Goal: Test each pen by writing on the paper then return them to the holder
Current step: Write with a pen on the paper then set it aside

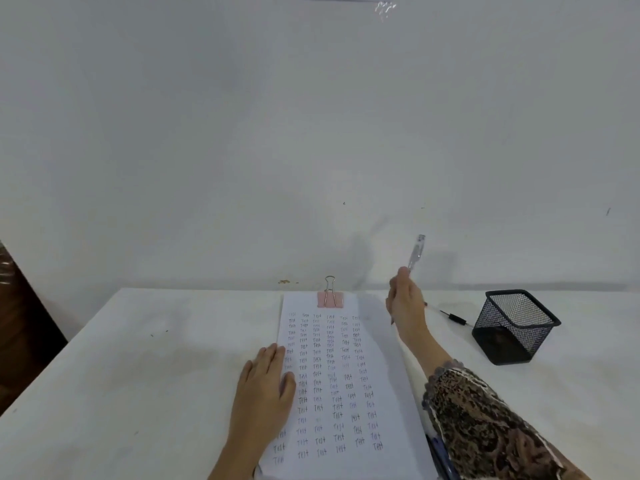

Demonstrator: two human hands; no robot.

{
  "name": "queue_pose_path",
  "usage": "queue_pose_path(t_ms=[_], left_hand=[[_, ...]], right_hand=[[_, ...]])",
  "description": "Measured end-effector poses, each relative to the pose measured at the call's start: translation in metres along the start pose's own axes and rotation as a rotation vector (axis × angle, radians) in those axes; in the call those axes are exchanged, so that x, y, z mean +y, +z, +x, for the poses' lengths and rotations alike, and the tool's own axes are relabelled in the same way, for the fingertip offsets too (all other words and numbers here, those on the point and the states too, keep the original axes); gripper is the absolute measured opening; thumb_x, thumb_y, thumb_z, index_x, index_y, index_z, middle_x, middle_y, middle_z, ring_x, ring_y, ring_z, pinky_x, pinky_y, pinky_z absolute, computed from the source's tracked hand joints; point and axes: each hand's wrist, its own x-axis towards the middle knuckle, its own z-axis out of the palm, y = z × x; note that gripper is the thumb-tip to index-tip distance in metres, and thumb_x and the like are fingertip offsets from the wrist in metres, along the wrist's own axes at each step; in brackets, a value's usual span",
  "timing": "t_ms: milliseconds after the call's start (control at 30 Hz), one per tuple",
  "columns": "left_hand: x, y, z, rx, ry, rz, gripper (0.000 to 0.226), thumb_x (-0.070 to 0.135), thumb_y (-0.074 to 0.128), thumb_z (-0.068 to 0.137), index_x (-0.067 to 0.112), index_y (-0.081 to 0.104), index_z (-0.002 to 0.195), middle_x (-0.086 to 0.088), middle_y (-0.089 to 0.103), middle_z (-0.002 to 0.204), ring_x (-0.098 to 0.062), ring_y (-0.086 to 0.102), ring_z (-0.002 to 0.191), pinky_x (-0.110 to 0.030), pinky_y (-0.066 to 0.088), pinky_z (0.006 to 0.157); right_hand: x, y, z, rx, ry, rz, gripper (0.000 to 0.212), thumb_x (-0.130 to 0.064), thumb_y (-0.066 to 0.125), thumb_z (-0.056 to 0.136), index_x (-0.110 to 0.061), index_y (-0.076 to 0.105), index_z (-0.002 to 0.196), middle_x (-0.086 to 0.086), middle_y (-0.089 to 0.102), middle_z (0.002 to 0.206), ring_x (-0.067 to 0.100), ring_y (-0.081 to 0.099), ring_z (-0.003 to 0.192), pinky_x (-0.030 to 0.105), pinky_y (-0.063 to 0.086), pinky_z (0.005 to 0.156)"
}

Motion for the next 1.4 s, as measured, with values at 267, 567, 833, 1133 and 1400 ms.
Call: queue_pose_path(t_ms=[267, 567, 833, 1133, 1400], left_hand=[[0.001, -0.004, -0.008, 0.138, 0.24, -0.198, 0.061, 0.057, 0.029, 0.084, 0.028, 0.037, 0.137, 0.02, 0.035, 0.133, 0.003, 0.029, 0.125, -0.019, 0.024, 0.106], [-0.006, 0.009, -0.004, 0.191, 0.406, -0.023, 0.041, 0.043, 0.022, 0.098, 0.031, 0.061, 0.096, 0.024, 0.062, 0.083, 0.005, 0.043, 0.084, -0.012, 0.031, 0.079], [-0.005, 0.011, -0.004, 0.131, 0.357, -0.197, 0.07, 0.066, 0.006, 0.088, 0.025, 0.062, 0.104, 0.018, 0.061, 0.093, 0.002, 0.05, 0.088, -0.017, 0.038, 0.085], [0.003, -0.002, -0.011, 0.114, 0.261, -0.283, 0.083, 0.078, -0.002, 0.076, 0.024, 0.056, 0.102, 0.019, 0.056, 0.092, 0.003, 0.051, 0.084, -0.003, 0.037, 0.072], [0.005, -0.004, -0.011, 0.101, 0.251, -0.254, 0.026, 0.036, 0.035, 0.097, 0.022, 0.055, 0.106, 0.015, 0.057, 0.095, -0.002, 0.052, 0.087, -0.01, 0.039, 0.074]], right_hand=[[0.024, 0.012, -0.062, -0.537, -1.062, -1.188, 0.015, -0.015, 0.062, 0.077, -0.021, 0.061, 0.091, -0.007, 0.061, 0.071, 0.009, 0.055, 0.056, 0.019, 0.039, 0.054], [0.03, 0.014, -0.097, -0.296, -1.138, -1.129, 0.037, -0.044, 0.049, 0.087, -0.025, 0.052, 0.057, -0.009, 0.042, 0.045, 0.008, 0.036, 0.035, 0.016, 0.018, 0.043], [0.035, 0.01, -0.091, -0.28, -1.095, -1.174, 0.053, -0.055, 0.037, 0.094, -0.023, 0.046, 0.052, -0.01, 0.042, 0.044, 0.007, 0.037, 0.037, 0.019, 0.023, 0.045], [-0.015, 0.02, -0.107, 0.023, -0.095, 0.166, 0.036, -0.038, 0.033, 0.097, -0.012, 0.054, 0.085, 0.001, 0.058, 0.077, 0.008, 0.056, 0.06, 0.023, 0.048, 0.061], [0.006, 0.026, -0.121, 0.108, 0.292, 0.416, 0.03, -0.021, 0.038, 0.099, -0.003, 0.051, 0.079, 0.014, 0.058, 0.074, 0.015, 0.059, 0.049, 0.024, 0.053, 0.049]])
